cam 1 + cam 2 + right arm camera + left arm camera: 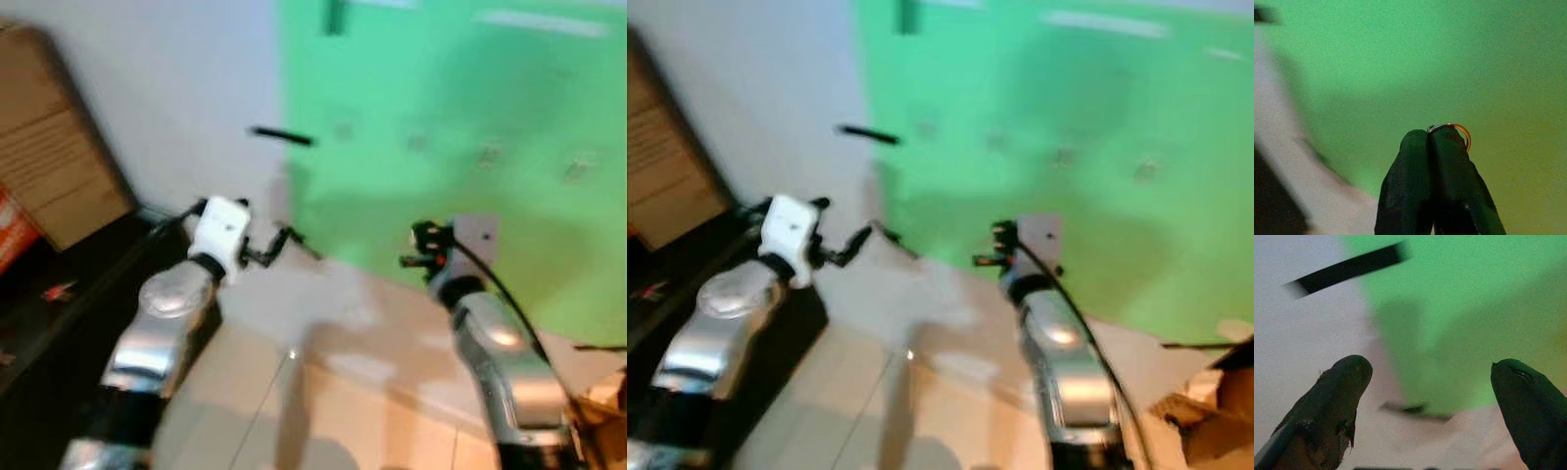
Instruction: Hang keys on a hook
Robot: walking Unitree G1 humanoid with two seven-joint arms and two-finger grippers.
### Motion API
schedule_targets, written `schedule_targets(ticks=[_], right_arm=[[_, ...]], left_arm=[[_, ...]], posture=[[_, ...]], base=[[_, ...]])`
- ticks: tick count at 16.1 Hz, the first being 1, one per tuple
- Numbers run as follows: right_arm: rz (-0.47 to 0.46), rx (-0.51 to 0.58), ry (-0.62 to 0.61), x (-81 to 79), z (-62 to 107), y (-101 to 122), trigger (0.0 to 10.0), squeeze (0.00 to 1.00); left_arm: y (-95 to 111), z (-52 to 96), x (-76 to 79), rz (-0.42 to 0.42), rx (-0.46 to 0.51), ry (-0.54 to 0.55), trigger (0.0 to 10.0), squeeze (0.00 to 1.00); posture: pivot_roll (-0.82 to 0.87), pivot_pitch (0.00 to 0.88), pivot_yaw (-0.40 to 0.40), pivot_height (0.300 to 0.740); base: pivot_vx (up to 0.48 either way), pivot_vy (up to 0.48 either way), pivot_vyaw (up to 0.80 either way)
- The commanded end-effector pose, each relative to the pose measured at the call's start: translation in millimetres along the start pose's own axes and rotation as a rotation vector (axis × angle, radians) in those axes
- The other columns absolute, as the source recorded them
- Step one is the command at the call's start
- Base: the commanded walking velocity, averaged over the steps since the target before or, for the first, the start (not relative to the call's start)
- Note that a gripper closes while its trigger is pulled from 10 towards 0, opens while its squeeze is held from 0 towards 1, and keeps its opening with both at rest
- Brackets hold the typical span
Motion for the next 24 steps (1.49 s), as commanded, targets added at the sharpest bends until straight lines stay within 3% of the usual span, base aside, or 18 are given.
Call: schedule_targets(ticks=[1,4,8,11,19,24], right_arm=[[0.002,0.025,0.004,-5.5,-1.8,8,10.0,0.0],[-0.001,0.032,0.025,-8.0,-1.5,9,10.0,0.0],[0.057,0.006,0.204,-24.3,5.2,2,10.0,0.0],[0.058,0.046,0.296,-33.4,7.6,12,10.0,0.0],[-0.041,0.068,0.24,-28.7,1.0,21,10.0,0.0],[-0.075,0.094,0.248,-34.6,-4.1,29,10.0,0.0]], left_arm=[[-2,4.2,-11.3,-0.023,-0.022,0.028,10.0,0.0],[-1,3.3,-10.9,-0.029,-0.023,0.017,10.0,0.0],[2,3.5,-6.4,-0.021,-0.009,-0.015,10.0,0.0],[0,5.2,-7.5,-0.019,-0.016,-0.021,10.0,0.0],[1,5.5,-9.4,-0.017,-0.022,-0.021,10.0,0.0],[2,4.1,-10.2,-0.032,-0.023,-0.018,10.0,0.0]], posture=[[-0.09,0.0,0.037,0.74],[-0.1,0.0,0.043,0.74],[-0.1,0.0,0.041,0.74],[-0.1,0.0,0.04,0.74],[-0.09,0.0,0.039,0.74],[-0.09,0.0,0.044,0.74]], base=[[0.319,0.0,0.0],[0.32,0.0,0.61],[0.139,0.0,0.0],[0.0,0.0,0.0],[0.0,0.0,0.0],[0.0,0.0,0.0]])
Point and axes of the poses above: a point about 5 cm out from each wrist's last joint towards the gripper, its own z axis pointing back from the gripper into the wrist, its own y axis along the axis of the wrist's last joint, x = y × z, the point moved 4 cm from there along -z, pointing out of the wrist towards the gripper, and after that the axes turned 7 degrees about z, right-handed, at the moved point
